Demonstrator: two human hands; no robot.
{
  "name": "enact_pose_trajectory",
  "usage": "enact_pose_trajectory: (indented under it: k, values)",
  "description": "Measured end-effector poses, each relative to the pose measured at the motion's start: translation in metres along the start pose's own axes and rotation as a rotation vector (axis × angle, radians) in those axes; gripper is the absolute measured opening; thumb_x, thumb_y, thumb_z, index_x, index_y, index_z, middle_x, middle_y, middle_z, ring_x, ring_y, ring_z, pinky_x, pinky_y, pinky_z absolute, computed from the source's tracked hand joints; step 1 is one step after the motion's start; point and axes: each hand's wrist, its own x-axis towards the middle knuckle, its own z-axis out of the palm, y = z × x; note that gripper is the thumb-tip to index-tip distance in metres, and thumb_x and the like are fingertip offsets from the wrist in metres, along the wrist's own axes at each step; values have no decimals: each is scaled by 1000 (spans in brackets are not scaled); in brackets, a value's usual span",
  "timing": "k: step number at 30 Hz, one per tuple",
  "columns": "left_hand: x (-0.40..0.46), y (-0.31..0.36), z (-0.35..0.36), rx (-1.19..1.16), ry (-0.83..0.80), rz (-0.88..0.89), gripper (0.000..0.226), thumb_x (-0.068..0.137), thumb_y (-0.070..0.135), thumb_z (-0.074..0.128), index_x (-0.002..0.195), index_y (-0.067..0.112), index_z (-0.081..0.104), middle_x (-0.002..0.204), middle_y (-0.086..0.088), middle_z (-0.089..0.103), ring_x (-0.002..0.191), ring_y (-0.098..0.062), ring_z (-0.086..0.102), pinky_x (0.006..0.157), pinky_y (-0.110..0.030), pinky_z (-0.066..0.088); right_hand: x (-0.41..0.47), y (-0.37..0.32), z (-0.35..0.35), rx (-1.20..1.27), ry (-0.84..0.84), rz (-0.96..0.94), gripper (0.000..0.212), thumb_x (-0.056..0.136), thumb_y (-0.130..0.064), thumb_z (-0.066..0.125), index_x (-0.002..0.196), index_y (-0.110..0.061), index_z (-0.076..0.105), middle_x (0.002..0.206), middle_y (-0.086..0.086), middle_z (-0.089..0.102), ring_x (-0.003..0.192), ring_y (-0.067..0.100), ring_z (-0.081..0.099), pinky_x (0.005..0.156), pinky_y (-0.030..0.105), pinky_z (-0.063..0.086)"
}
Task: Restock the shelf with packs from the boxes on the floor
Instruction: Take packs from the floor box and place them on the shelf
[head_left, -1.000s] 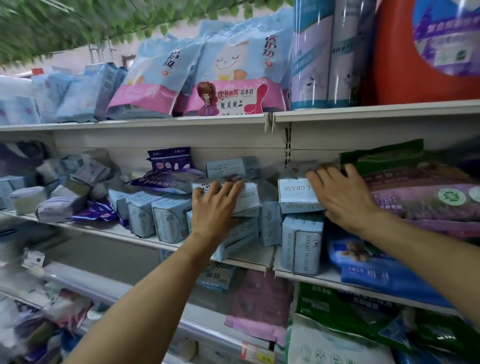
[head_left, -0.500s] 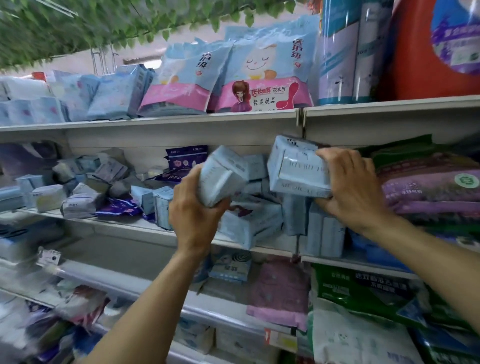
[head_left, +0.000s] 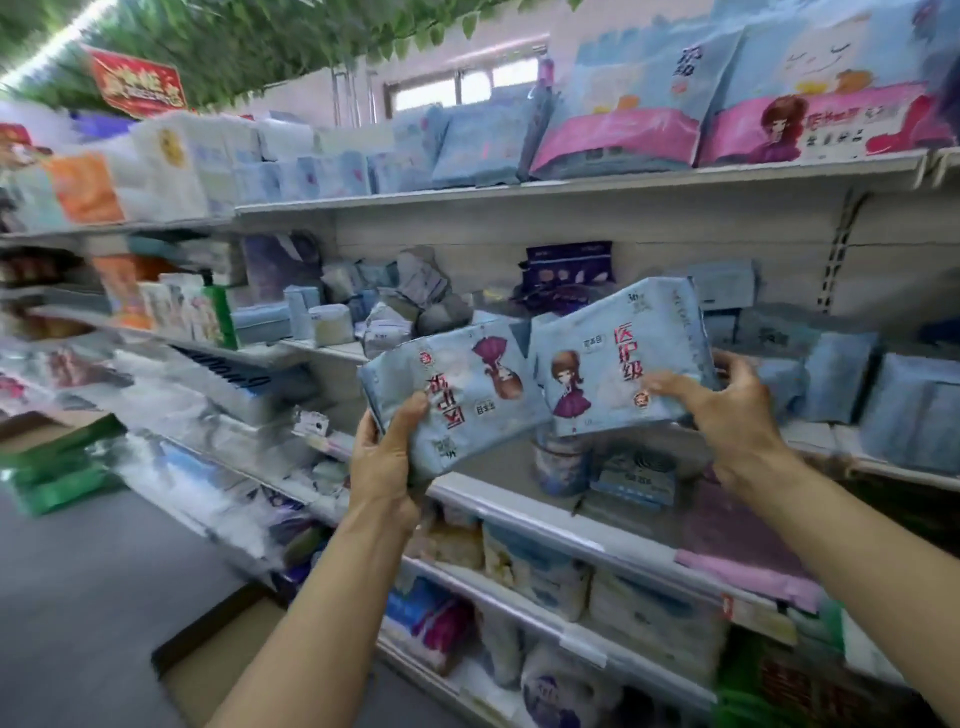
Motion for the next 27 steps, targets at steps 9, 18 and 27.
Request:
enact_pose_trajectory:
  k: [9, 18, 27]
  values:
    - [28, 61, -136, 67, 213, -43, 51, 76, 11, 78, 124, 14, 62, 104, -12, 74, 74, -24, 74, 57, -44, 60, -37, 49, 142, 116, -156, 226, 57, 73, -11, 80, 123, -8, 53, 100, 8, 71, 73, 18, 68, 53, 25, 52]
    - [102, 88, -256, 128, 491, -53, 69, 64, 13, 86, 126, 14, 58, 100, -10, 75, 79, -26, 74, 73, -52, 60, -31, 117, 316, 28, -423, 320, 63, 69, -18, 84, 118, -16, 44, 106, 9, 67, 81, 22, 71, 68, 33, 58]
    - [261, 67, -371, 171, 779, -144, 68, 69, 18, 87, 127, 18, 53, 108, -11, 71, 84, -31, 71, 73, -52, 59, 0, 244, 489, -15, -467, 507, 62, 69, -18, 84, 117, -16, 44, 106, 7, 64, 79, 21, 70, 51, 25, 55]
